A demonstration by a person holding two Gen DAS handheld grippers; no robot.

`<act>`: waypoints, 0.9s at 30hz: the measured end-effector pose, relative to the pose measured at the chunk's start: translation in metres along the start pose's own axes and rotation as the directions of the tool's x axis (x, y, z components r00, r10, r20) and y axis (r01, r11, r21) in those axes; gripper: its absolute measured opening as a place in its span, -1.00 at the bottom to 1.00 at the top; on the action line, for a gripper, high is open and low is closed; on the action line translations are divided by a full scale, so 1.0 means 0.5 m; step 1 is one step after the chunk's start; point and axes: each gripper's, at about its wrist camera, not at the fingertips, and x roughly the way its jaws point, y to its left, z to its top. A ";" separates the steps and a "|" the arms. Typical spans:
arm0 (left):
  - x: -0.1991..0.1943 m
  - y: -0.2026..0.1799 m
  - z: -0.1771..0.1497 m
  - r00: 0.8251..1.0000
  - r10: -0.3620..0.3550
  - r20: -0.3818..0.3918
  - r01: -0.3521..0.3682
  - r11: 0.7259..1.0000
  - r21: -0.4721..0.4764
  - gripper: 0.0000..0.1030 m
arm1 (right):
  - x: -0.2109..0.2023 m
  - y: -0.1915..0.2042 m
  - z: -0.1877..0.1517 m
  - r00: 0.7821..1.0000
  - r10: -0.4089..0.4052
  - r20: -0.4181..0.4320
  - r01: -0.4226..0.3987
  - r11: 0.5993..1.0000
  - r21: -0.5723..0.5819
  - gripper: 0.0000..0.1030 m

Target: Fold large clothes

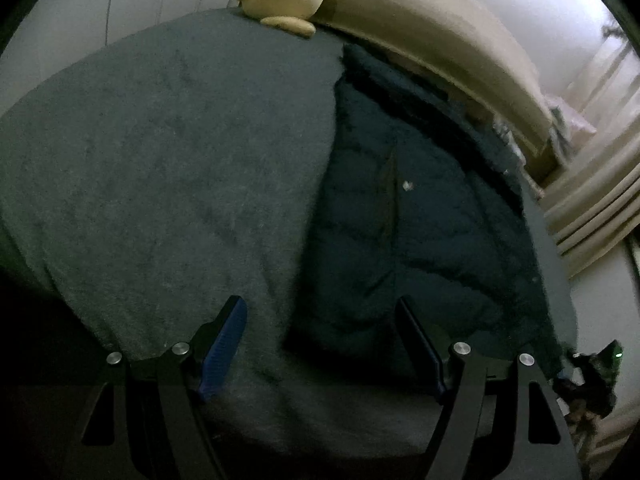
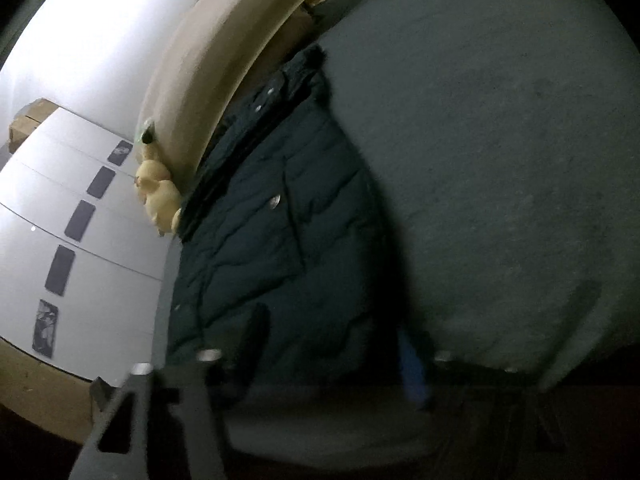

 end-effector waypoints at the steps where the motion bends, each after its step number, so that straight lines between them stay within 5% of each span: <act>1: -0.005 0.004 0.002 1.000 -0.020 0.011 0.020 1.000 -0.011 0.49 | 0.007 -0.003 0.002 1.000 -0.016 -0.007 0.016 1.000 0.009 -0.05; 4: 0.008 0.022 0.007 0.995 -0.095 -0.031 0.092 0.992 -0.086 0.49 | 0.031 -0.024 0.007 0.999 -0.025 -0.033 0.027 0.998 0.060 -0.19; 8: 0.033 0.020 0.012 0.993 -0.094 -0.069 0.088 0.993 -0.080 0.48 | 0.039 -0.011 0.008 0.999 -0.015 -0.050 0.016 0.999 0.028 -0.24; 11: 0.036 -0.004 0.017 0.992 -0.093 -0.080 0.091 0.995 -0.037 -0.14 | 0.043 0.002 0.014 0.997 -0.030 -0.066 0.029 1.000 -0.007 -0.45; 25: 0.075 0.002 0.023 0.992 -0.067 -0.109 0.064 0.998 -0.028 -0.05 | 0.054 -0.013 0.000 0.997 -0.034 -0.066 0.037 0.999 0.039 -0.41; 26: 0.075 -0.003 0.022 0.993 -0.051 -0.108 0.050 0.999 -0.006 -0.12 | 0.055 -0.011 -0.001 0.997 -0.037 -0.066 0.039 0.999 0.029 -0.46; 27: 0.075 -0.009 0.020 0.994 -0.026 -0.103 0.029 0.999 0.026 -0.46 | 0.057 -0.011 -0.003 0.997 -0.034 -0.075 0.036 0.999 0.020 -0.60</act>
